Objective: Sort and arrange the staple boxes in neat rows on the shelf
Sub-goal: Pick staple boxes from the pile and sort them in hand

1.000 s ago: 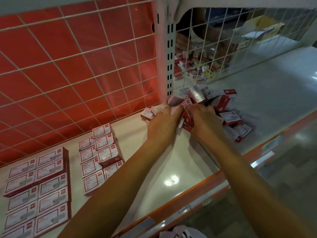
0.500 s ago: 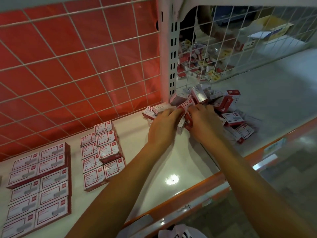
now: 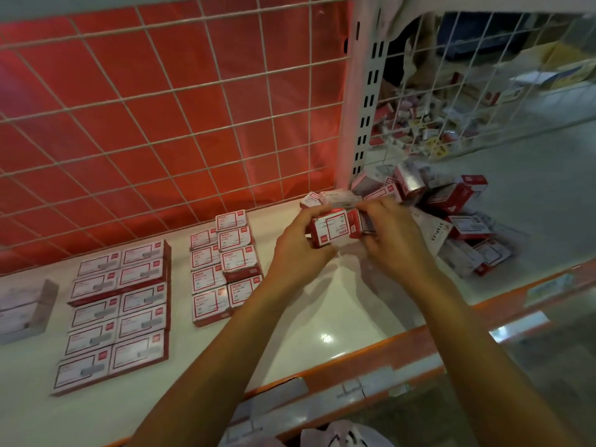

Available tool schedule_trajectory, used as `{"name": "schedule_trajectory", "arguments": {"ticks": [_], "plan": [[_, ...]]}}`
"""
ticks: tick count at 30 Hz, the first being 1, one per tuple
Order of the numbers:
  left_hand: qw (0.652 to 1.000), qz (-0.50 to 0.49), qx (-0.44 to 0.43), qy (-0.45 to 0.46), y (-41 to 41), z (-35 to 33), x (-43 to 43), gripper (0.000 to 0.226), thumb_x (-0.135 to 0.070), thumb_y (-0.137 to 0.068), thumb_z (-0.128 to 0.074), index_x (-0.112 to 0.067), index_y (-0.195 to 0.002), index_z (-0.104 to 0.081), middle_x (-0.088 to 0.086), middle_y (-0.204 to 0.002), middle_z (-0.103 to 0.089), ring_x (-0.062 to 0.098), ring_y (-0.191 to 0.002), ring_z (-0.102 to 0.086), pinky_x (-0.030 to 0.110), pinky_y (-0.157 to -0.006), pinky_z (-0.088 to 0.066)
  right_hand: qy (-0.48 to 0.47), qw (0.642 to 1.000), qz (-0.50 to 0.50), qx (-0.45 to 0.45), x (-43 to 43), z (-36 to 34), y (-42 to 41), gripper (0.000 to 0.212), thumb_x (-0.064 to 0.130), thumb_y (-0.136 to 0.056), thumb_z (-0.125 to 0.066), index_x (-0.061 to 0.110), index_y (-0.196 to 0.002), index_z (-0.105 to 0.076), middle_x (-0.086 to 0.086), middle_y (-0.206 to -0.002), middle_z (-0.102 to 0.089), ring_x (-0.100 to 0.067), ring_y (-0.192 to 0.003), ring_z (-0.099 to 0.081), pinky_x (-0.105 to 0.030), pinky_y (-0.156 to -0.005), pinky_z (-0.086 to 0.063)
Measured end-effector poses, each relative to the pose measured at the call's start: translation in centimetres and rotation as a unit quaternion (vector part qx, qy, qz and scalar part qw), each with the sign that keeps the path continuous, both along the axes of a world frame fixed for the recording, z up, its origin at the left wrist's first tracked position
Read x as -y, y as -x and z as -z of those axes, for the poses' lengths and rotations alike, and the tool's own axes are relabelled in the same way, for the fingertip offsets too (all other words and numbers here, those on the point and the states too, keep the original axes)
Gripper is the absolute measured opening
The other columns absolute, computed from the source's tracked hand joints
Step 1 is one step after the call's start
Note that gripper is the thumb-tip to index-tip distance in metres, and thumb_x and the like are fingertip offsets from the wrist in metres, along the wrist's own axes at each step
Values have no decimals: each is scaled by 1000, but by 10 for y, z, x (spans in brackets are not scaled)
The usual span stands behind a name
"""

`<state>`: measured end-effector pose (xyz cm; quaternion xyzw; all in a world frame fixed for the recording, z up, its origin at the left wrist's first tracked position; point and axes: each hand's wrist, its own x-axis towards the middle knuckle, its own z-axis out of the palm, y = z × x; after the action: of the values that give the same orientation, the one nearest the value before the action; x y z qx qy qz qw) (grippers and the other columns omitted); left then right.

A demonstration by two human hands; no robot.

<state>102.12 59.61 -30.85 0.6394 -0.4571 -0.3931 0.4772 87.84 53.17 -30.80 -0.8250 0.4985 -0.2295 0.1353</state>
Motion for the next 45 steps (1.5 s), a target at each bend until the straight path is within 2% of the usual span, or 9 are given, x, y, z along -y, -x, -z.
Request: {"name": "schedule_trajectory", "arguments": {"ticks": [6,10,14,20,28,34,38,42,45], "plan": [[999,-24,-32,-19,-14,-3,-24,46,-5,-81,-72,-27,-118,-56,-4,-115,-66,13,-106,-63,42,-87,-56,-51,996,-63,39,-17,-10,-7,53,15,-85,-66,21,-135,-49,3,-117,-42,-5,-104,-39,-11,-87,-25],[1000,-13,-17,-19,-24,-13,-39,43,-7,-83,-70,-31,-115,-54,-21,-99,-59,-10,-81,-61,11,-61,-52,-52,994,-91,35,-27,-17,-13,56,15,-84,-67,20,-136,-48,0,-123,-45,-4,-105,-38,-2,-81,-23],[1000,-21,-13,-11,-38,-21,-54,44,-7,-83,-71,-30,-115,-54,-28,-93,-56,-19,-72,-59,7,-54,-48,-37,992,-108,54,-34,-22,-24,59,16,-81,-72,19,-135,-50,-2,-126,-52,-3,-108,-41,5,-84,-22],[997,-45,-63,-5,-60,-24,-71,49,3,-81,-69,-32,-109,-48,-19,-102,-63,-2,-88,-66,15,-70,-54,-48,990,-117,67,-48,-26,-43,56,17,-78,-75,19,-129,-55,0,-126,-55,-13,-113,-50,-18,-92,-33],[989,-82,-122,-24,-78,-23,-87,41,-5,-86,-66,-34,-109,-50,-9,-117,-67,14,-109,-63,36,-91,-55,-39,986,-129,101,-65,-28,-64,57,14,-74,-78,15,-127,-57,-3,-124,-57,-18,-115,-50,-26,-95,-38],[955,-93,-280,-5,-82,-22,-92,47,6,-94,-45,-17,-134,-47,8,-121,-65,25,-108,-65,40,-90,-55,-39,986,-136,93,-75,-28,-73,56,17,-76,-77,17,-128,-57,-2,-125,-57,-14,-115,-48,-17,-91,-31],[924,-88,-373,14,-89,-24,-94,55,13,-90,-36,-17,-135,-48,15,-122,-63,29,-105,-64,35,-77,-57,-45,984,-150,88,-80,-30,-77,54,18,-77,-76,19,-128,-57,-1,-125,-56,-2,-108,-41,1,-84,-25],[960,-118,-254,-23,-95,-27,-95,56,0,-87,-60,-29,-132,-44,8,-121,-60,23,-102,-64,31,-74,-56,-52,984,-149,84,-82,-32,-80,55,20,-78,-75,20,-129,-55,1,-127,-55,-1,-110,-40,-6,-92,-27],[977,-170,-110,-70,-101,-26,-95,60,-21,-78,-77,-35,-124,-41,3,-122,-58,26,-106,-62,45,-87,-55,-60,986,-135,83,-83,-34,-81,56,18,-79,-74,19,-130,-54,0,-130,-54,-11,-119,-46,-19,-96,-32]]}}
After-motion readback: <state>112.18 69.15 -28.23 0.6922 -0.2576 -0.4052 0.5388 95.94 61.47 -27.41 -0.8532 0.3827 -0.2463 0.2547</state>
